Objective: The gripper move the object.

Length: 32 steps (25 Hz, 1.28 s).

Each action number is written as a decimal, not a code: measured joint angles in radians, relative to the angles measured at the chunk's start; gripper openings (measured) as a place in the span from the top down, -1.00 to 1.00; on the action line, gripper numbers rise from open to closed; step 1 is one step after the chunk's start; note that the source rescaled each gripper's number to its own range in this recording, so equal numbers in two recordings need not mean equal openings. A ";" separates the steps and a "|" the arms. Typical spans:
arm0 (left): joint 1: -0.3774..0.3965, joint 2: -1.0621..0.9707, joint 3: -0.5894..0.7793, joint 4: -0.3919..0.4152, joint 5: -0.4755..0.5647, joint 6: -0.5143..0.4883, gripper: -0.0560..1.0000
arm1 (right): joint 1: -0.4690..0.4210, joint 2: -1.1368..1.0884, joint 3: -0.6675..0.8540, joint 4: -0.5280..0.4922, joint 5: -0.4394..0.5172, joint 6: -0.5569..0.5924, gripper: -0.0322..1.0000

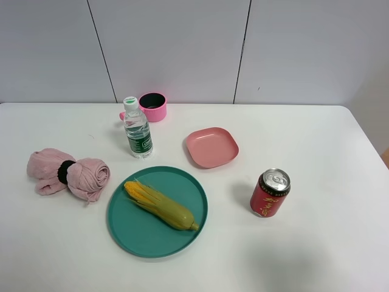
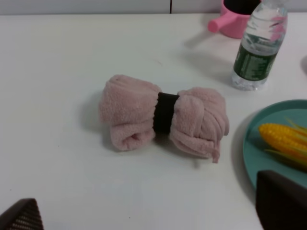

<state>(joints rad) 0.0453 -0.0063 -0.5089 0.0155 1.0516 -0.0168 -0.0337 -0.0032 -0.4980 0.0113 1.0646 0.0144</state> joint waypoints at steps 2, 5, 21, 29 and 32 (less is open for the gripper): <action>0.000 0.000 0.000 0.000 0.000 0.000 -1.00 | 0.000 0.000 0.000 0.000 0.000 -0.014 -0.74; 0.000 0.000 0.000 0.000 0.000 0.000 -1.00 | 0.000 0.000 0.000 0.000 0.000 -0.014 -0.74; 0.000 0.000 0.000 0.000 0.000 0.000 -1.00 | 0.003 0.000 0.000 0.000 0.000 -0.014 -0.74; 0.000 0.000 0.000 0.001 0.000 0.000 -1.00 | 0.042 0.000 0.000 0.000 0.000 -0.014 -0.74; 0.000 0.000 0.000 0.001 0.000 0.000 -1.00 | 0.043 0.000 0.000 0.000 0.000 -0.014 -0.74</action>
